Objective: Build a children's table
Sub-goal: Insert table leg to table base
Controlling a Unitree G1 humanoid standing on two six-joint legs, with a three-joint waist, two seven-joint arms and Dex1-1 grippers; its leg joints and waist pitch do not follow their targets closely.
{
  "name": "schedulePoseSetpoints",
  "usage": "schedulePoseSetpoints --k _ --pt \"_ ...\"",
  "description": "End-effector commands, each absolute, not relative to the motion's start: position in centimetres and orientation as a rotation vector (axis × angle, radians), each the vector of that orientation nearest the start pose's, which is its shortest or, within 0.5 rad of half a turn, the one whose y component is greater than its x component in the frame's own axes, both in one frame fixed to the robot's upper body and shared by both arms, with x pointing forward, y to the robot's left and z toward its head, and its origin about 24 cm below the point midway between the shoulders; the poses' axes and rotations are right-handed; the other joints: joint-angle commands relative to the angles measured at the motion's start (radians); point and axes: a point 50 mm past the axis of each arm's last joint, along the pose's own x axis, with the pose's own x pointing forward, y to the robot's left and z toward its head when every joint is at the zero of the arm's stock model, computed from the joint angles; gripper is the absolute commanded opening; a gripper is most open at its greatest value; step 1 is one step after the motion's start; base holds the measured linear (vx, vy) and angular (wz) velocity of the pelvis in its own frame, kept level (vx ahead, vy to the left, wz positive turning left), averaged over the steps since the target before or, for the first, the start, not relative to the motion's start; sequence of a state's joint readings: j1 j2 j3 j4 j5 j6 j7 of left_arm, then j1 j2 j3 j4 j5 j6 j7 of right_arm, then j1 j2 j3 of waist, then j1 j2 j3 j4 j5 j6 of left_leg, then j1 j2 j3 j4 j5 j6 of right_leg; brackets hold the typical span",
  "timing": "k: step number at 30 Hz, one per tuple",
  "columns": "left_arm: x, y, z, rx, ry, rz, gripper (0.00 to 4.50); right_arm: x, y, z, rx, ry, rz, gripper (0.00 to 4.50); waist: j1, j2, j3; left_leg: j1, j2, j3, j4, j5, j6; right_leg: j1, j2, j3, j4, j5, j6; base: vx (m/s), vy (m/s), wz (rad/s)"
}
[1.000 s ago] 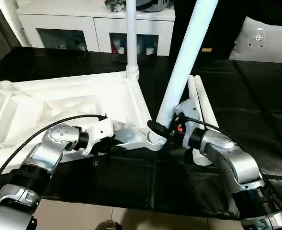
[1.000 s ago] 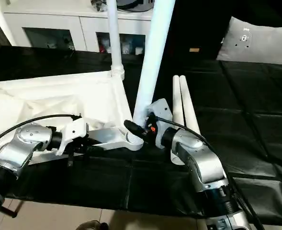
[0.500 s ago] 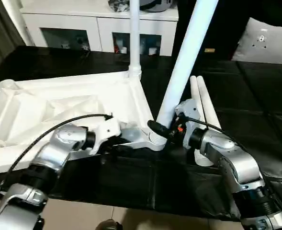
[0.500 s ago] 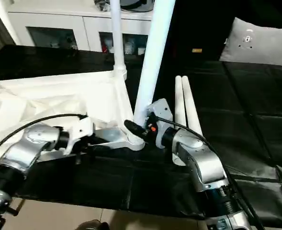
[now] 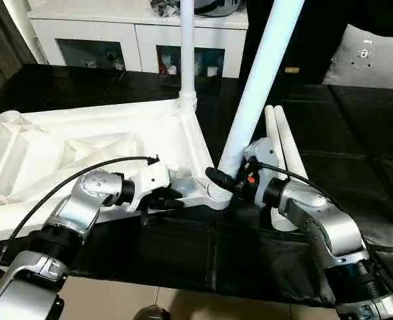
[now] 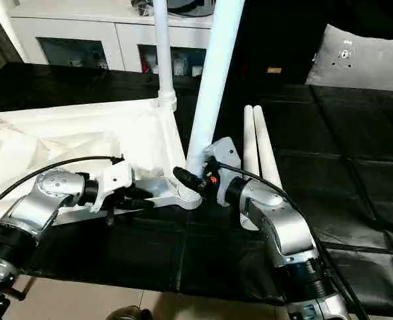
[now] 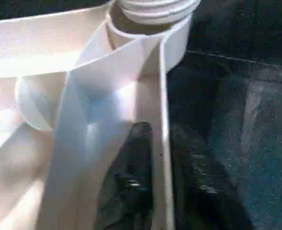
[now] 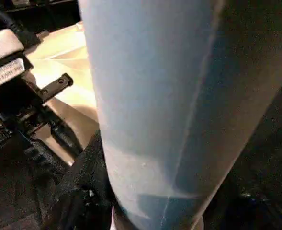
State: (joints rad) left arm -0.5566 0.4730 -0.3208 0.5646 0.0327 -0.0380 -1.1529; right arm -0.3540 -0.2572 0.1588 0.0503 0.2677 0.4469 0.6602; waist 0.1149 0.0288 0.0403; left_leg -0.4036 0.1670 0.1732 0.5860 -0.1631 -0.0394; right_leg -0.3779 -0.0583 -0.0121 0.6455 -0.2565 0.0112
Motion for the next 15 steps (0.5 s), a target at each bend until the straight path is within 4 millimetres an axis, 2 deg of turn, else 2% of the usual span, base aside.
schedulePoseSetpoints --k 1,2,3,8,12,15 --pt "31.60 16.87 5.42 0.621 0.433 -1.250 0.36 29.34 -11.10 8.17 -0.010 0.209 0.876 1.89 0.002 0.012 -0.058 0.037 0.060 -0.027 -0.072 -0.237 -0.047 0.028 -0.081 0.032 -0.074 0.085 -0.199 0.000 0.000 0.00" --pt "31.58 17.01 5.33 0.634 0.442 -1.250 0.36 29.36 -11.09 8.19 -0.009 0.208 0.875 1.89 0.002 0.013 -0.058 0.037 0.059 -0.027 -0.073 -0.244 -0.048 0.027 -0.081 0.033 -0.076 0.073 -0.198 0.000 0.000 0.00" --pt "31.57 17.14 5.26 0.643 0.450 -1.250 0.14 29.37 -11.07 8.21 -0.008 0.207 0.873 1.89 0.003 0.013 -0.057 0.038 0.060 -0.027 -0.073 -0.248 -0.050 0.027 -0.082 0.033 -0.076 0.065 -0.198 0.000 0.000 0.00" --pt "31.65 17.17 5.25 0.639 0.450 -1.250 0.00 29.48 -10.95 8.33 -0.006 0.203 0.874 1.89 -0.001 0.013 -0.055 0.039 0.061 -0.027 -0.077 -0.280 -0.059 0.024 -0.084 0.035 -0.081 -0.015 -0.203 0.000 0.000 0.00" --pt "31.62 16.79 5.43 0.603 0.430 -1.271 0.00 29.85 -10.81 8.60 -0.008 0.195 0.878 1.89 -0.002 0.013 -0.055 0.038 0.061 -0.027 -0.077 -0.275 -0.058 0.023 -0.083 0.034 -0.081 -0.011 -0.205 0.000 0.000 0.00" --pt "31.44 16.70 5.51 0.588 0.417 -1.295 0.00 30.04 -10.74 8.69 -0.011 0.197 0.884 1.89 -0.002 0.013 -0.057 0.037 0.061 -0.026 -0.075 -0.250 -0.053 0.024 -0.082 0.033 -0.077 0.034 -0.210 0.000 0.000 0.00"
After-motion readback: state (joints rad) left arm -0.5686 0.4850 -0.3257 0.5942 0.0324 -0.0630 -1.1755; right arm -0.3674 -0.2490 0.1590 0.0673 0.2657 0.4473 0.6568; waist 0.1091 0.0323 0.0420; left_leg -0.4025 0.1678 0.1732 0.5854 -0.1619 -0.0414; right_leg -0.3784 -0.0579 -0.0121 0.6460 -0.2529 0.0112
